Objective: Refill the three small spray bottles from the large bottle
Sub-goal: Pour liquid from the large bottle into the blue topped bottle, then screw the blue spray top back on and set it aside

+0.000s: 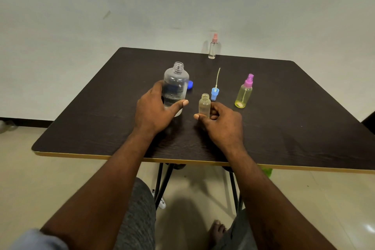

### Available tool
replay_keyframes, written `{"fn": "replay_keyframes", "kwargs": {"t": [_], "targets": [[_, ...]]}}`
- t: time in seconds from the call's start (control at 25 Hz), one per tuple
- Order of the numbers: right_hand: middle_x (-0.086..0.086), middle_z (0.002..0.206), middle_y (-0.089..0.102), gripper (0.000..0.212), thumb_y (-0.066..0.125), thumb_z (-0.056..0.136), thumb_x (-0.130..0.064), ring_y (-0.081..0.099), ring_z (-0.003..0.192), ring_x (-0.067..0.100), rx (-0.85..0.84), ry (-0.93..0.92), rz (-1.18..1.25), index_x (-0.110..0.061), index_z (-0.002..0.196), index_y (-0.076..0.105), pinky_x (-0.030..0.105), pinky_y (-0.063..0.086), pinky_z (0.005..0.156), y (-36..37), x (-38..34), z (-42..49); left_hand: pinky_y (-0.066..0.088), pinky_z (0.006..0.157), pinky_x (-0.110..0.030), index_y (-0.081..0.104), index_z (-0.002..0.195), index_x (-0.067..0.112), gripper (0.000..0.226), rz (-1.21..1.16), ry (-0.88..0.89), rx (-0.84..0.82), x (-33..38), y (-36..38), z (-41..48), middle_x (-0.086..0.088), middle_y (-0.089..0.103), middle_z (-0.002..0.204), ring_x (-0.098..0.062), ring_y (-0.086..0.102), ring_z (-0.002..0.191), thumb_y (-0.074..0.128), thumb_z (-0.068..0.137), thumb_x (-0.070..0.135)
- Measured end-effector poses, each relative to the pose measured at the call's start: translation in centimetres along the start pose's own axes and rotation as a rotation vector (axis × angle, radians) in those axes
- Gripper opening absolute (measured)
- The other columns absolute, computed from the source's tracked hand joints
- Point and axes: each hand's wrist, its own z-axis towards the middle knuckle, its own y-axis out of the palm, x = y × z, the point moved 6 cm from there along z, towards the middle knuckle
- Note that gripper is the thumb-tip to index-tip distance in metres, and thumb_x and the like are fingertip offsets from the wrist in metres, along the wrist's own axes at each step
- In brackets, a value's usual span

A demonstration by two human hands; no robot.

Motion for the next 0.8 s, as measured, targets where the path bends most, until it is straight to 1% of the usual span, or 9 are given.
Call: {"fn": "replay_keyframes", "kwargs": {"t": [0.12,0.32,0.4,0.48,0.52,0.6,0.68,0.72,0.8], "targets": [[-0.015,0.105,0.079,0.047,0.086,0.08,-0.048,0.07,0.086,-0.006,-0.002,0.013,0.004,-0.031,0.121,0.073,0.026,0.061,0.083,0.0,0.0,0.1,0.059,0.087,-0.036,0.055,0.129,0.027,0.081,-0.083,-0.055,-0.039,-0.5,0.2,0.1,0.005,0.073,0.119,-0.014,0.07,0.104,0.077,0.07,0.078],[-0.015,0.102,0.079,0.045,0.086,0.079,-0.049,0.069,0.084,-0.008,0.008,0.011,-0.012,-0.03,0.118,0.074,0.023,0.06,0.08,0.0,-0.1,0.0,0.058,0.091,-0.037,0.052,0.132,0.027,0.092,-0.058,-0.129,-0.087,-0.4,0.6,-0.5,0.004,0.07,0.125,-0.016,0.067,0.11,0.076,0.064,0.083],[-0.015,0.101,0.079,0.046,0.086,0.078,-0.051,0.068,0.083,-0.008,0.011,0.014,-0.017,-0.031,0.117,0.074,0.023,0.06,0.079,-0.1,-0.1,0.0,0.056,0.085,-0.035,0.051,0.124,0.024,0.089,-0.012,-0.166,0.007,-0.3,0.1,-1.2,0.003,0.065,0.119,-0.016,0.063,0.106,0.08,0.061,0.08],[-0.014,0.1,0.079,0.048,0.087,0.076,-0.053,0.07,0.083,-0.005,0.009,0.024,-0.022,-0.03,0.116,0.074,0.027,0.062,0.08,0.0,-0.1,0.0,0.05,0.074,-0.031,0.048,0.108,0.025,0.074,0.017,-0.191,0.136,-0.2,-1.0,-2.1,0.006,0.058,0.103,-0.014,0.057,0.092,0.083,0.062,0.073],[-0.014,0.099,0.079,0.049,0.088,0.075,-0.054,0.07,0.084,-0.004,0.004,0.033,-0.022,-0.03,0.115,0.074,0.029,0.062,0.08,0.1,-0.1,0.1,0.047,0.069,-0.029,0.047,0.1,0.026,0.064,0.013,-0.19,0.151,-0.1,-1.2,-2.5,0.008,0.057,0.094,-0.012,0.056,0.083,0.085,0.066,0.065],[-0.014,0.096,0.078,0.048,0.089,0.073,-0.054,0.071,0.083,-0.002,-0.004,0.041,-0.015,-0.029,0.112,0.074,0.031,0.063,0.08,0.1,0.0,0.1,0.048,0.061,-0.03,0.049,0.09,0.029,0.041,0.002,-0.103,0.056,0.7,-0.6,-3.0,0.012,0.058,0.079,-0.005,0.057,0.07,0.083,0.077,0.047],[-0.015,0.093,0.077,0.045,0.089,0.073,-0.053,0.071,0.081,-0.003,-0.008,0.032,-0.025,-0.029,0.108,0.073,0.031,0.063,0.077,0.2,0.0,0.1,0.054,0.063,-0.027,0.058,0.093,0.032,0.025,-0.03,0.019,-0.101,2.0,0.5,-3.4,0.014,0.063,0.079,-0.003,0.061,0.067,0.08,0.083,0.04],[-0.015,0.092,0.077,0.042,0.088,0.074,-0.053,0.07,0.081,-0.003,-0.01,0.024,-0.034,-0.03,0.106,0.072,0.03,0.063,0.075,0.2,-0.1,0.0,0.054,0.064,-0.022,0.063,0.101,0.032,0.025,-0.053,0.055,-0.154,2.5,0.8,-3.5,0.016,0.066,0.085,-0.001,0.063,0.069,0.078,0.085,0.045],[-0.015,0.093,0.077,0.037,0.085,0.078,-0.052,0.07,0.083,-0.003,-0.029,0.004,-0.049,-0.031,0.105,0.071,0.029,0.062,0.074,0.2,-0.3,0.0,0.05,0.068,-0.013,0.068,0.117,0.032,0.044,-0.065,0.075,-0.175,3.0,1.0,-3.5,0.018,0.072,0.099,0.005,0.064,0.072,0.07,0.086,0.062]]}}
